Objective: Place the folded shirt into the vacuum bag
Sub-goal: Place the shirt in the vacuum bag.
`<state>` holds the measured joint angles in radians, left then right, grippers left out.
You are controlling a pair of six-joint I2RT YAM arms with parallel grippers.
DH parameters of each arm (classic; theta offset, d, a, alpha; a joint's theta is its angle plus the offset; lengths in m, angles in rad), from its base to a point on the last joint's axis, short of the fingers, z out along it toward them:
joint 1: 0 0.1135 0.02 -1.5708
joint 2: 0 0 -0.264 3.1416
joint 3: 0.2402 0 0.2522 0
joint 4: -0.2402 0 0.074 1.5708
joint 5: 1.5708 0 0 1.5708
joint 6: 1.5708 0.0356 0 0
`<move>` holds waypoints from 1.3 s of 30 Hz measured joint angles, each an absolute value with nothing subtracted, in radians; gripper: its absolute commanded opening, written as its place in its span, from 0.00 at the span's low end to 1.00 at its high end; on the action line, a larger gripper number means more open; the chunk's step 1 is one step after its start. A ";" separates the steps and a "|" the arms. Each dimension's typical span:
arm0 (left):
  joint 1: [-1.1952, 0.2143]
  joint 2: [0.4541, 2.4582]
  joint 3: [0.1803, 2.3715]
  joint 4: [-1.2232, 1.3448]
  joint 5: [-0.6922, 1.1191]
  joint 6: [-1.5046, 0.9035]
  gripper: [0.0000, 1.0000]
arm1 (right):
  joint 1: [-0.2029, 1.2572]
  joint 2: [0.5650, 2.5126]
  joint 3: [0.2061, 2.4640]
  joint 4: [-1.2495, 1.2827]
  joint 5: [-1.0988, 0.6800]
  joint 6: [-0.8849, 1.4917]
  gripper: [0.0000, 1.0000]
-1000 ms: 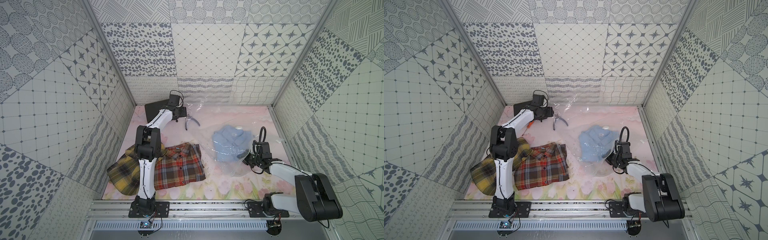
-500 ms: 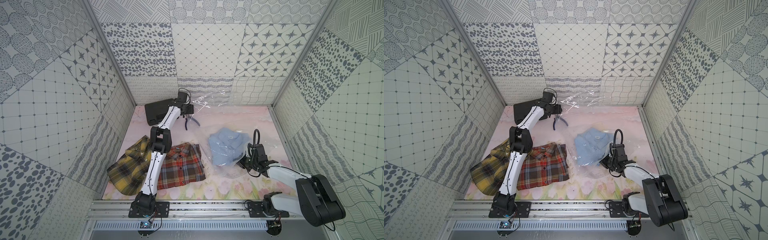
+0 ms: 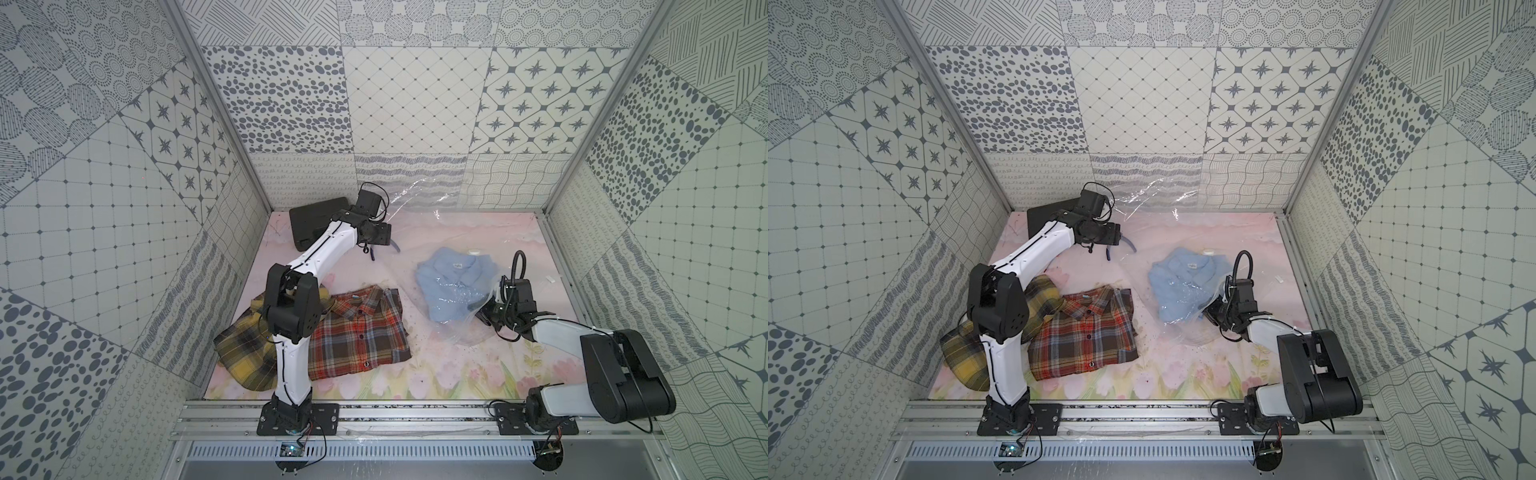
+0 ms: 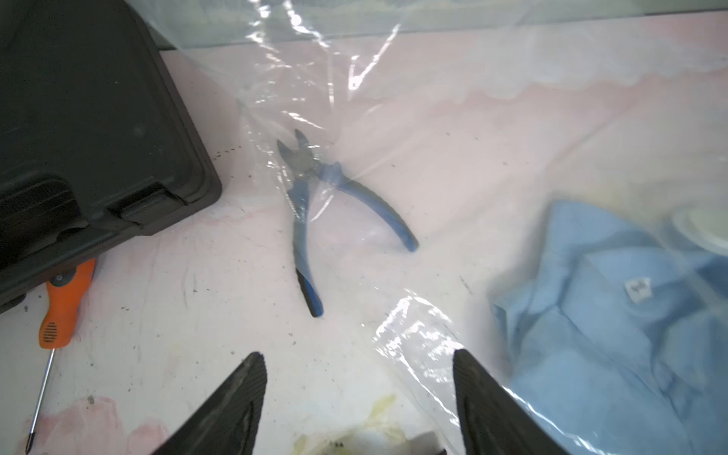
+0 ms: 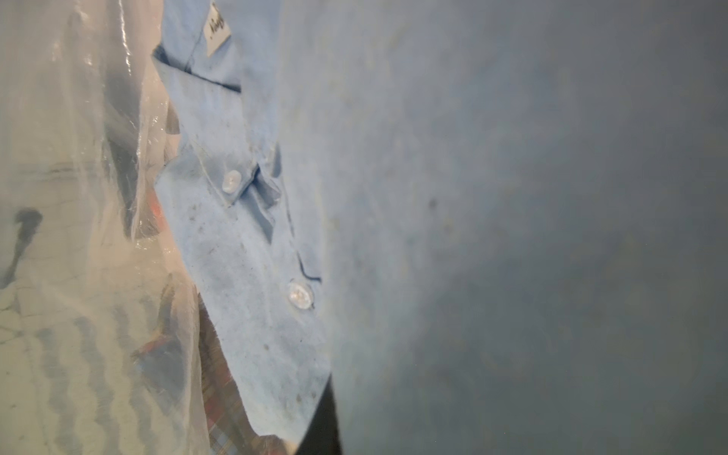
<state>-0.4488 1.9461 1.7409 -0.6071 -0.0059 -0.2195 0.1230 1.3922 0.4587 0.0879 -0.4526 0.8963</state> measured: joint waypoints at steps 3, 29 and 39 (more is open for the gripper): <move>-0.552 1.864 1.676 -0.595 0.002 -0.212 0.76 | 0.095 1.387 0.459 0.109 -0.440 0.935 0.42; -1.096 2.141 1.975 -0.618 0.232 -0.083 0.66 | -0.012 1.296 0.361 0.220 -0.416 1.092 0.36; -1.104 2.230 2.015 -0.624 0.143 0.033 0.14 | -0.035 1.318 0.361 0.250 -0.434 1.092 0.29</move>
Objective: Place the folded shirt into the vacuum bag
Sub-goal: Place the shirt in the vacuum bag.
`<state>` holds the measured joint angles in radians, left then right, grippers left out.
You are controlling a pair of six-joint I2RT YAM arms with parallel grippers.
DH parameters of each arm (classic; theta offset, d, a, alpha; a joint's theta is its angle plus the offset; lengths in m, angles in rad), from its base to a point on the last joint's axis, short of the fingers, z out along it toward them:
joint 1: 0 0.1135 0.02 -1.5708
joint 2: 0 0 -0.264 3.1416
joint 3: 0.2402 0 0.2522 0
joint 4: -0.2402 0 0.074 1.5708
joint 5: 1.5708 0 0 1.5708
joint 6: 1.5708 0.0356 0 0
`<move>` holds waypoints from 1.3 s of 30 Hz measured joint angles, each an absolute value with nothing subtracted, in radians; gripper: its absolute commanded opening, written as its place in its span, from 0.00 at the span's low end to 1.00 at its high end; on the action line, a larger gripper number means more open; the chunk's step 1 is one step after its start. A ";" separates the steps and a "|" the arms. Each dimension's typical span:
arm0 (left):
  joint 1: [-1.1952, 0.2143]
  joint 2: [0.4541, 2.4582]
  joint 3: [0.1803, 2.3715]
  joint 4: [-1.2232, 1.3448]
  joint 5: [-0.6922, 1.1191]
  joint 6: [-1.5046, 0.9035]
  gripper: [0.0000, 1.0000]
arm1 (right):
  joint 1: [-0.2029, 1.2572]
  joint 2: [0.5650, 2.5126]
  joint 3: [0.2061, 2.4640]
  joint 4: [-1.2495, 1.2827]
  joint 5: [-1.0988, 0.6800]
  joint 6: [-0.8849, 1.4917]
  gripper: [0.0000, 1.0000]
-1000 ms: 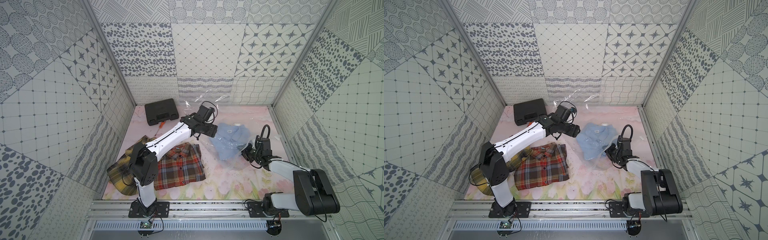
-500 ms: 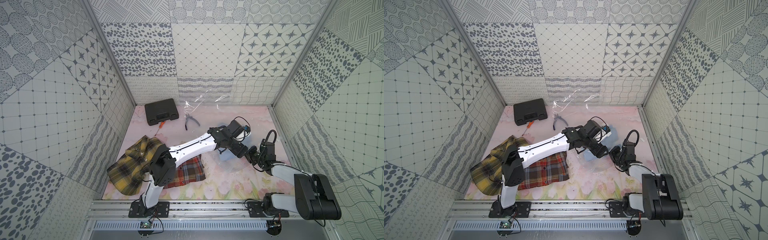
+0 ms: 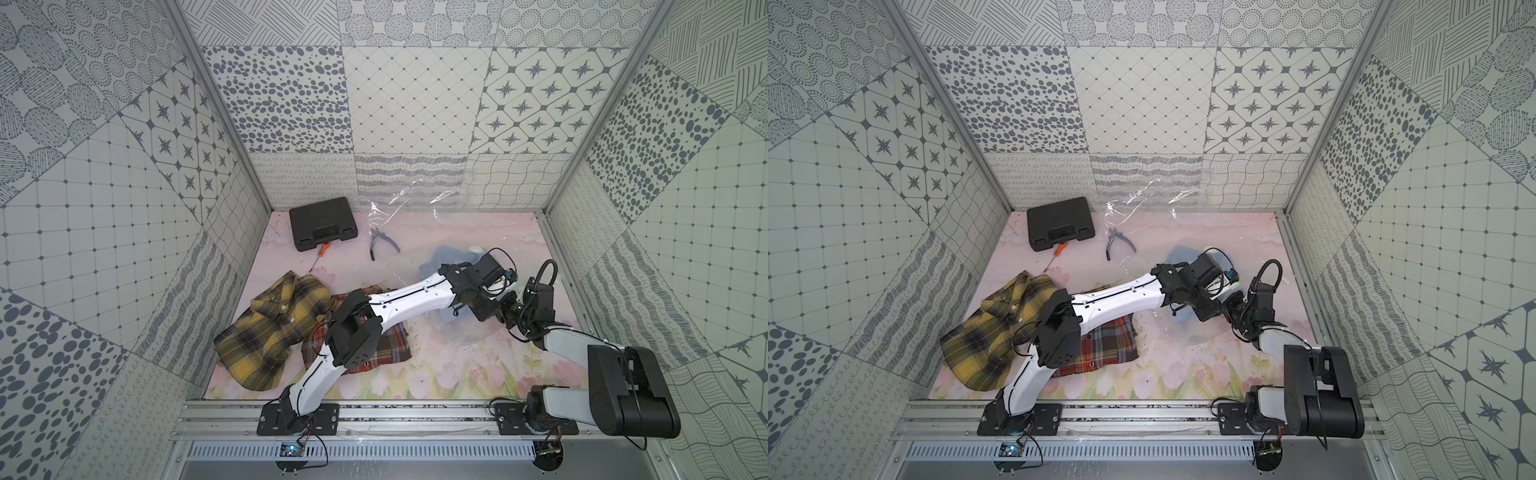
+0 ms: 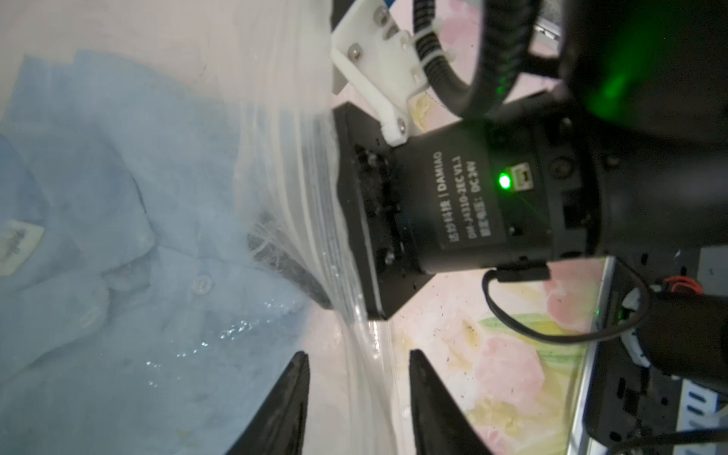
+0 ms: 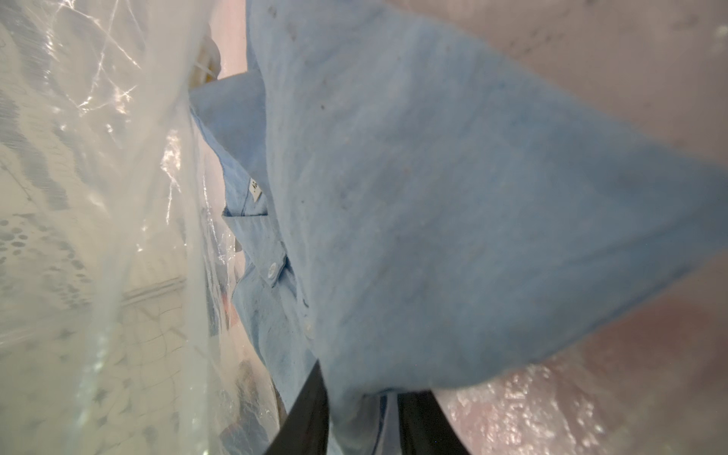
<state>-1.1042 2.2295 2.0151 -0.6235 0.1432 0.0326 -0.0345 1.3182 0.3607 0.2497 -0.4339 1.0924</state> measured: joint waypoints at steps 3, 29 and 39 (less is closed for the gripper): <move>-1.105 2.238 2.022 -0.622 0.117 0.064 0.00 | -0.035 1.337 0.361 0.260 -0.434 1.091 0.27; -1.103 2.177 1.981 -0.561 0.173 0.089 0.00 | 0.098 1.816 0.691 0.534 -0.429 1.120 0.04; -1.076 2.127 1.861 -0.499 0.202 0.083 0.00 | 0.114 1.877 0.706 0.622 -0.479 1.185 0.42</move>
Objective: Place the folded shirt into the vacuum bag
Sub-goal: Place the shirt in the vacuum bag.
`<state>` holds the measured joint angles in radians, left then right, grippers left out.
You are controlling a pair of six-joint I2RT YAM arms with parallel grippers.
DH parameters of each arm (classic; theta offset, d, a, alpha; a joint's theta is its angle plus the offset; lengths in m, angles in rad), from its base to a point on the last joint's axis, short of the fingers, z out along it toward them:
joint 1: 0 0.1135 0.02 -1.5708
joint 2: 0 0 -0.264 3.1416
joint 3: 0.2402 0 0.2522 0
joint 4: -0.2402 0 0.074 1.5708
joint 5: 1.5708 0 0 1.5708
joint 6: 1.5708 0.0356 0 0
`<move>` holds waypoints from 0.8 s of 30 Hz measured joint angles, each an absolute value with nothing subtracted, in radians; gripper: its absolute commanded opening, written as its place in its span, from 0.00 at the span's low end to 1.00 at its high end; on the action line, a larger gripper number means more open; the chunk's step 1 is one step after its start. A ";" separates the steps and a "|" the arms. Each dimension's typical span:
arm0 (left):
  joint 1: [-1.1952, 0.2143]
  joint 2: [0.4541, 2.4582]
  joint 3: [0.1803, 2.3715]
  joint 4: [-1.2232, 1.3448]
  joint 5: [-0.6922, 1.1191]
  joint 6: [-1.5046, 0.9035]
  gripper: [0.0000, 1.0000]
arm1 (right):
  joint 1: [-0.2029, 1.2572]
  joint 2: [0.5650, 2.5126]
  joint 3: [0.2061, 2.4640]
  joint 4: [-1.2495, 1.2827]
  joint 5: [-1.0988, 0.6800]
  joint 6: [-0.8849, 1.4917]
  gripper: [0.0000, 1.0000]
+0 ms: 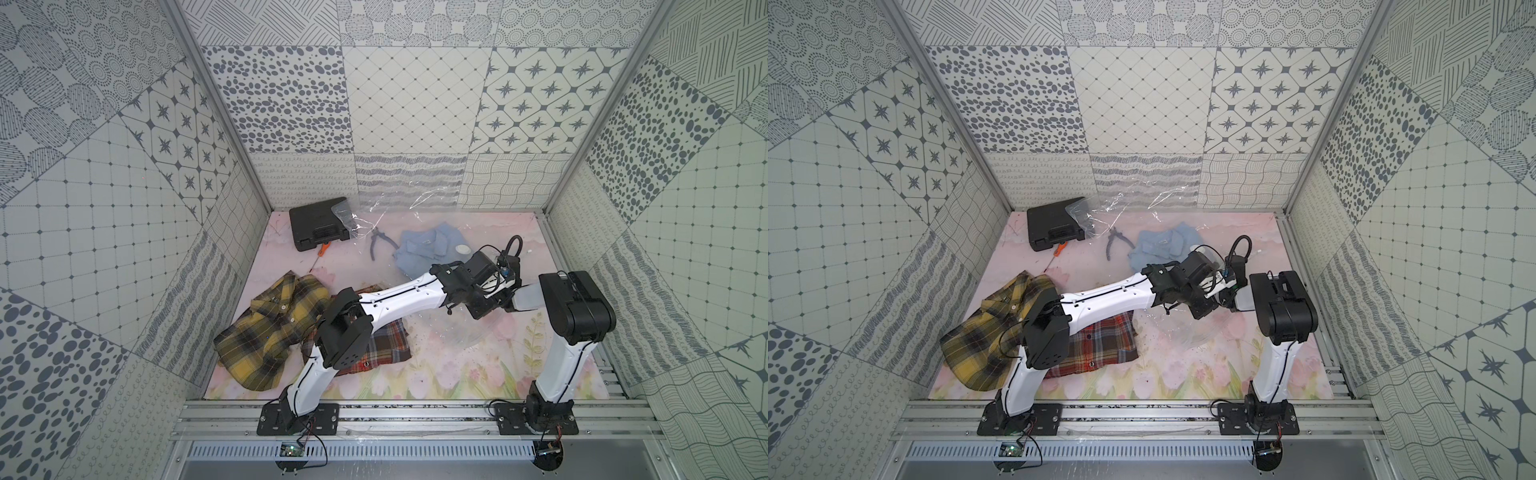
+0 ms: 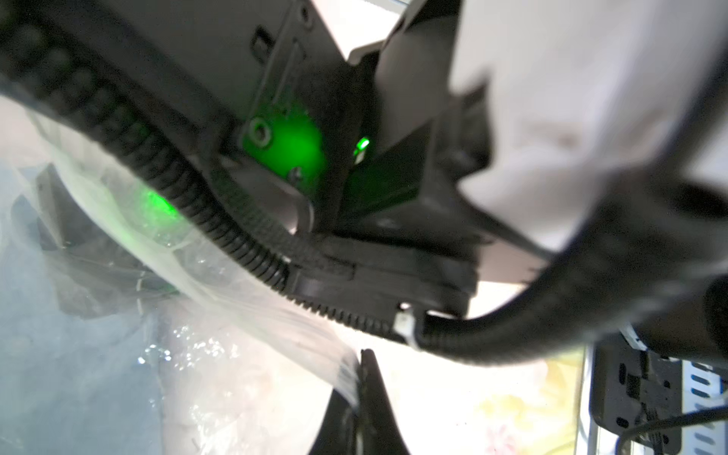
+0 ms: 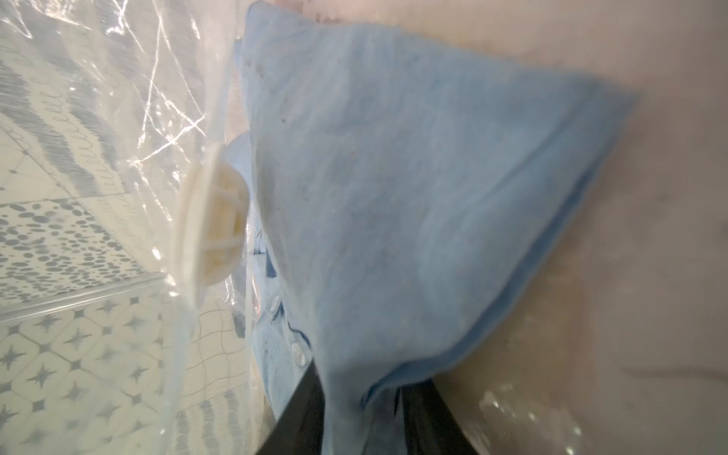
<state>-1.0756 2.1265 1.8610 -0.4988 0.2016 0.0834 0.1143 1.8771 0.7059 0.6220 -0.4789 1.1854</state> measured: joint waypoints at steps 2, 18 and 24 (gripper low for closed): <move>-1.063 2.115 1.837 -0.484 0.208 0.077 0.00 | 0.117 1.806 0.659 0.588 -0.473 1.171 0.43; -0.958 2.048 1.743 -0.395 0.165 -0.017 0.00 | 0.153 1.347 0.439 0.169 -0.398 0.945 0.54; -0.935 2.061 1.740 -0.376 0.136 -0.052 0.00 | 0.157 1.088 0.473 -0.089 -0.350 0.804 0.53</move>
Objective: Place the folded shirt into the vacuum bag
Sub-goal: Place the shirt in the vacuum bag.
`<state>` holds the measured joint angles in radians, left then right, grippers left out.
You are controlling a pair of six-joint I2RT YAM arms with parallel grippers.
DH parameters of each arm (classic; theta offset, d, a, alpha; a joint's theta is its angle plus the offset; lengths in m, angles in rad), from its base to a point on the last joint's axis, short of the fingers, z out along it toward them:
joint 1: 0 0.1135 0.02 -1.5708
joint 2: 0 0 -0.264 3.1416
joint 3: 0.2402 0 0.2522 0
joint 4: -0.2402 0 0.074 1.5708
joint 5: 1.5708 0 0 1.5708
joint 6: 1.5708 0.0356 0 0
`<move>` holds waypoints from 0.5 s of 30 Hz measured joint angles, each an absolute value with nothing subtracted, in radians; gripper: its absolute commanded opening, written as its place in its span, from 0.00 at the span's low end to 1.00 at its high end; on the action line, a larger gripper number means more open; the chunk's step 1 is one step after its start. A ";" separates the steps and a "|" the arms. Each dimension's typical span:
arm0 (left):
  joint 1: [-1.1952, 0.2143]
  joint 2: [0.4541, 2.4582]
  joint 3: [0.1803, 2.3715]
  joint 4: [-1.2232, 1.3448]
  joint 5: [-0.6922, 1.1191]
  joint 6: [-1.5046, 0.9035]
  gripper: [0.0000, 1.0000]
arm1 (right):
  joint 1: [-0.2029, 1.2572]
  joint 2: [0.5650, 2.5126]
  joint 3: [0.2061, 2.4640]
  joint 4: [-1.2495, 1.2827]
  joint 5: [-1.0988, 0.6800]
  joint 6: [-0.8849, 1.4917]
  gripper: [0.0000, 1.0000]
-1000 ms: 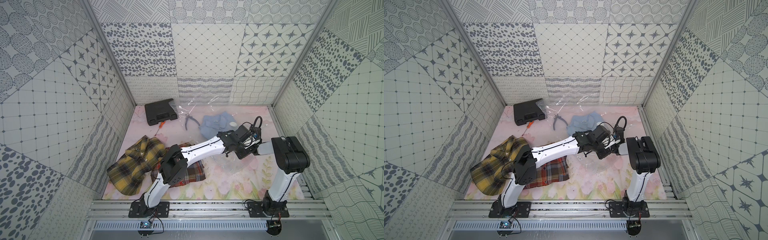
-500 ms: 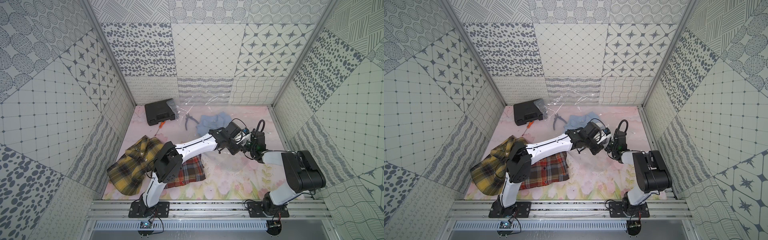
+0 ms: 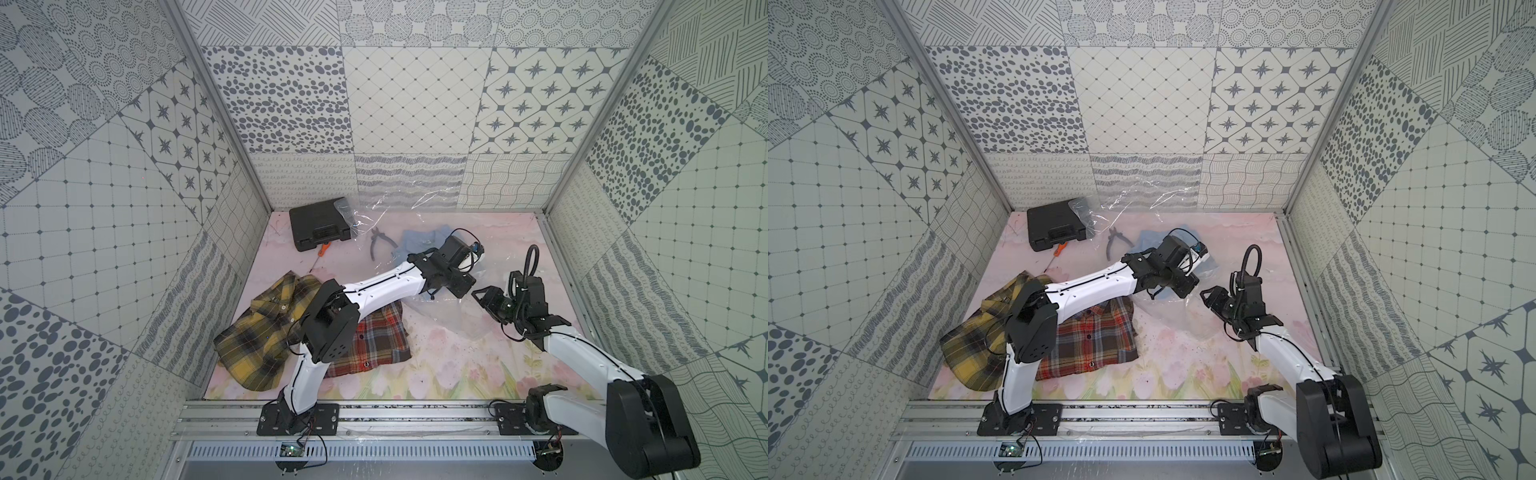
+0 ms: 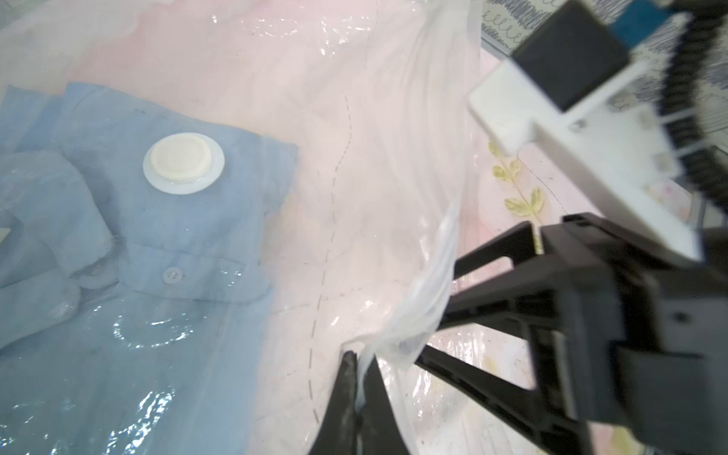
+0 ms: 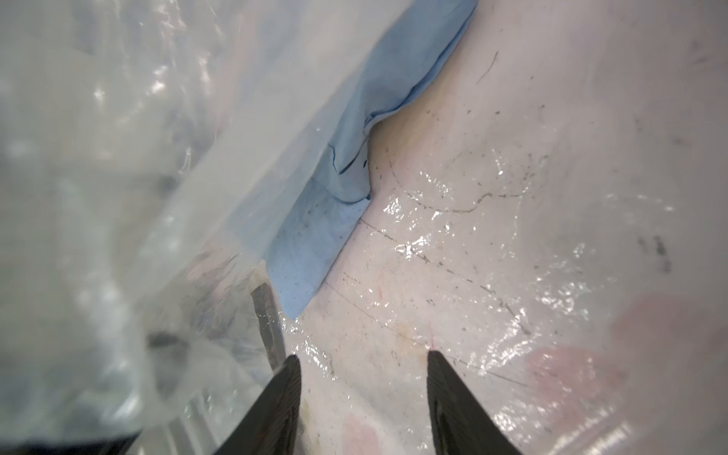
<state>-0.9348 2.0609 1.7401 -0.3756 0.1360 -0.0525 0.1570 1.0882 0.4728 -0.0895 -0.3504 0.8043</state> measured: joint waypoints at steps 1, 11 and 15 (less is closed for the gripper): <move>-0.931 2.063 1.739 -0.373 0.128 -0.057 0.00 | 0.157 1.060 0.481 -0.137 -0.345 0.786 0.53; -0.915 2.075 1.628 -0.305 0.128 -0.126 0.02 | 0.159 0.885 0.734 -0.423 -0.355 0.691 0.53; -0.931 2.075 1.553 -0.253 0.154 -0.165 0.06 | 0.169 0.894 0.825 -0.442 -0.374 0.697 0.54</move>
